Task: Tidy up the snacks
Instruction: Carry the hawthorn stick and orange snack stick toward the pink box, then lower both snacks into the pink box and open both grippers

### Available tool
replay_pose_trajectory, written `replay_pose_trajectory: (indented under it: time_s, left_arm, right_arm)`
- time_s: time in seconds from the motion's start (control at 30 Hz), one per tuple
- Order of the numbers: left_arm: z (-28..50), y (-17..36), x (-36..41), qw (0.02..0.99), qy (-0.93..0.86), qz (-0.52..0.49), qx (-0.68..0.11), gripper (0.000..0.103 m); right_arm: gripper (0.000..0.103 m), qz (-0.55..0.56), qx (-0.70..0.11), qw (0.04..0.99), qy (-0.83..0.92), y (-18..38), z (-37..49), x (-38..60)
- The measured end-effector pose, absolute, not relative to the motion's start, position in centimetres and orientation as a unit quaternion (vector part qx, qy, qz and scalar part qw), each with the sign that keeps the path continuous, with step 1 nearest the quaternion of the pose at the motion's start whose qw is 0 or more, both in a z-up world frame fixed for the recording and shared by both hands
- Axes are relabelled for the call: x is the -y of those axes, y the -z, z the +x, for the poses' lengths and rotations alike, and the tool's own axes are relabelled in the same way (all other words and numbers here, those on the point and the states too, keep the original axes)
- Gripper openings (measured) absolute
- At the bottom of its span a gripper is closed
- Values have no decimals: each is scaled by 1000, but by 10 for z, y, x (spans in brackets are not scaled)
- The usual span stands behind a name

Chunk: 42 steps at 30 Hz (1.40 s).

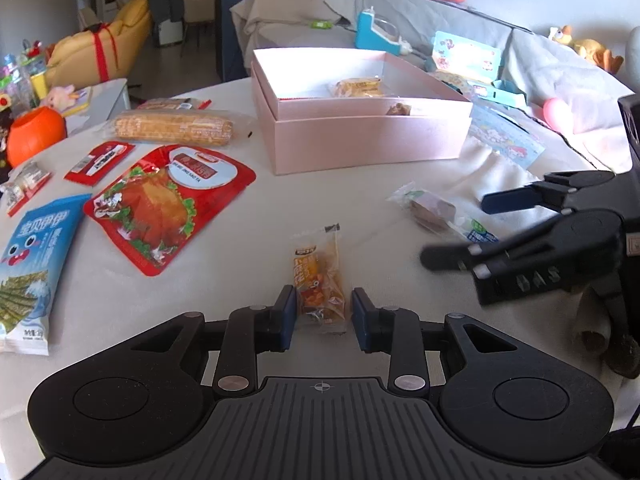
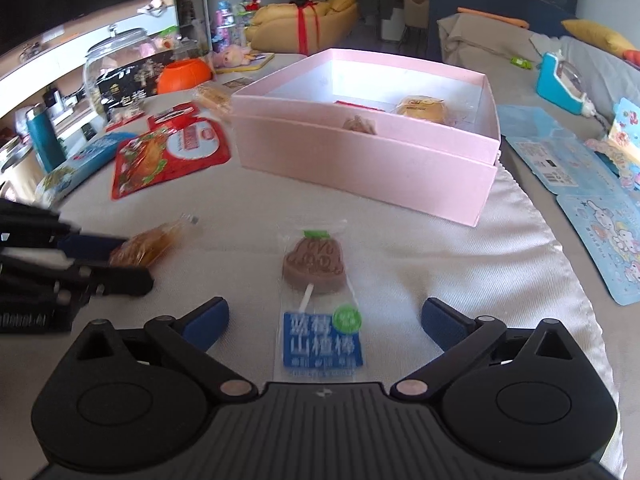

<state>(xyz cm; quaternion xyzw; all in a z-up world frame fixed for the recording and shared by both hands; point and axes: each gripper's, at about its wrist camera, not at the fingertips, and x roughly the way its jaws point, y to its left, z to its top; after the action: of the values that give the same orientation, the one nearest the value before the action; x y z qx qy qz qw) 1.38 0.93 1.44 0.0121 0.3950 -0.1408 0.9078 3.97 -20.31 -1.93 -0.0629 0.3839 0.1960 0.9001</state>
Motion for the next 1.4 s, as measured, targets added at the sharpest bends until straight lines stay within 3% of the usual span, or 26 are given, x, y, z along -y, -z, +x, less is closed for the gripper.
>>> replay_pose_trajectory:
  time_s: [0.1,0.13,0.17,0.4,0.77,0.97,1.17,1.23,1.3,1.4]
  left_arm:
    - [13,-16,-11,906,129,-13,-403,35]
    - [13,-16,-11,905,131,-13,-404,35]
    - [13,-16,-10,905,134,-9,-403,35]
    - [22,-19,-17,895,132,-47,-424,35]
    - [18,-33,5,903,137,-13,-407,32]
    - [40,-84,6,920,171,-25,-351,32]
    - [106,-154,-5,946,197,-71,-246,35]
    - [148,-143,-8,927,222,-120,-276,36]
    - [182,-117,-11,911,212,-153,-319,35]
    - [187,-99,-25,910,210,-179,-311,35]
  right_arm:
    - [63,-61,-386,901,-190,12,43,199]
    - [44,-61,-388,899,-195,9,43,198]
    - [39,-61,-393,896,-200,6,42,198]
    - [37,-29,-409,888,-209,-1,41,220]
    - [37,-36,-391,899,-195,-17,27,234]
    - [37,-8,-352,913,-207,-54,35,242]
    - [38,29,-289,937,-194,-139,95,248]
    - [44,67,-277,939,-190,-159,128,250]
    - [68,90,-285,935,-190,-165,161,247]
    - [70,72,-320,934,-141,-152,195,238]
